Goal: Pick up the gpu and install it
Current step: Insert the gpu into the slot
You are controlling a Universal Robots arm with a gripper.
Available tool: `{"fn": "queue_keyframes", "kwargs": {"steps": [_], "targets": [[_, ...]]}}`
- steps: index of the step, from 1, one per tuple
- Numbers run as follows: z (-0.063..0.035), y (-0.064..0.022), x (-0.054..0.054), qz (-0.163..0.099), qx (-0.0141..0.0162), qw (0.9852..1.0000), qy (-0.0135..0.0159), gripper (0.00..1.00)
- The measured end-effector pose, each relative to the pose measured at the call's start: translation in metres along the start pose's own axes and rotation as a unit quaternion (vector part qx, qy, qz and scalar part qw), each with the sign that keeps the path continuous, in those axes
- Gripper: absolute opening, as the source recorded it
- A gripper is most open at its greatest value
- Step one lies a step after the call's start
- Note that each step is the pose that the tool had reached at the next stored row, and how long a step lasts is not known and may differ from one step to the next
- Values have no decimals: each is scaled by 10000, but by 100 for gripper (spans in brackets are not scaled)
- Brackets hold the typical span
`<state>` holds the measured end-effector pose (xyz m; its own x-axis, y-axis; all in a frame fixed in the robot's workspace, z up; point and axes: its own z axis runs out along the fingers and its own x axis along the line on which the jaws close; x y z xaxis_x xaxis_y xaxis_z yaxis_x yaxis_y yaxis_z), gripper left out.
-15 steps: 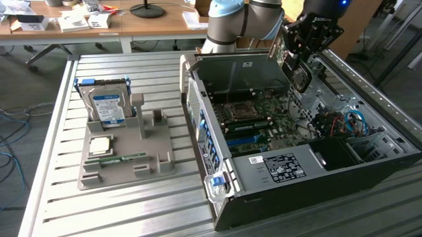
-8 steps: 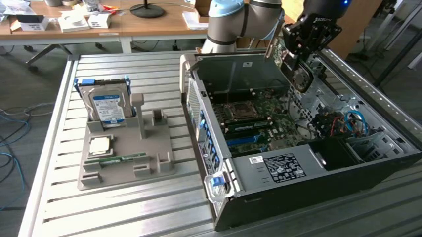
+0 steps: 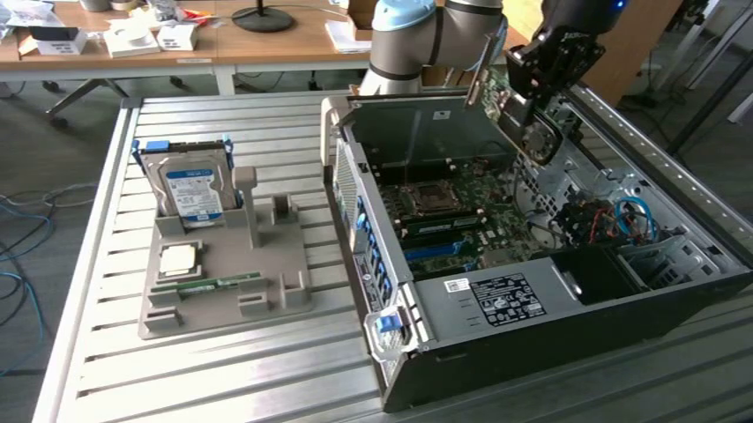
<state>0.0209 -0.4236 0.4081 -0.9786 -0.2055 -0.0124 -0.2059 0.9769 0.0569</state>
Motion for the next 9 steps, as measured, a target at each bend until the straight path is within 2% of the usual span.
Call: {"fn": "queue_keyframes", "kwargs": {"steps": [4,9], "targets": [[3,0,0,-336,-4,9994,19,26],[6,0,0,-768,-10,9970,44,26]]}}
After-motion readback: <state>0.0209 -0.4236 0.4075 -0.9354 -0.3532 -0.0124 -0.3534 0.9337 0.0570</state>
